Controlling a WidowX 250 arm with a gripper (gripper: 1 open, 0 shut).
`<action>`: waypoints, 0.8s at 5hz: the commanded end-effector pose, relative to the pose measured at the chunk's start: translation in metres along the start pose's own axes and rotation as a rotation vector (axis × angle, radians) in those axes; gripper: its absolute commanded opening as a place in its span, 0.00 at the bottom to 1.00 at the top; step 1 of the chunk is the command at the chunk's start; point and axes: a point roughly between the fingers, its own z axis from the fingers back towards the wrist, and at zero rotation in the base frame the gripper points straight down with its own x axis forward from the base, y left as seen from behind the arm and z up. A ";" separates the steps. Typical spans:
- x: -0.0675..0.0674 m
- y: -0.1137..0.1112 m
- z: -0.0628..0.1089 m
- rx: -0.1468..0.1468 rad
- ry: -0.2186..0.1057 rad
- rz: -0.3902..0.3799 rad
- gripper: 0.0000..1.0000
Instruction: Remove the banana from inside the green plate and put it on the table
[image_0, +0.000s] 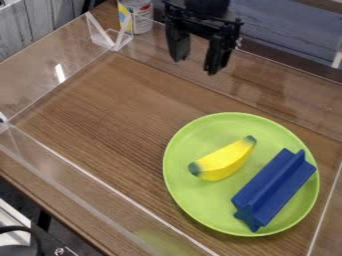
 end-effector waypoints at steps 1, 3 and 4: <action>0.004 -0.018 0.018 0.007 -0.069 -0.044 1.00; 0.003 -0.048 0.010 0.001 -0.059 -0.100 1.00; 0.001 -0.026 0.014 0.016 -0.069 -0.060 1.00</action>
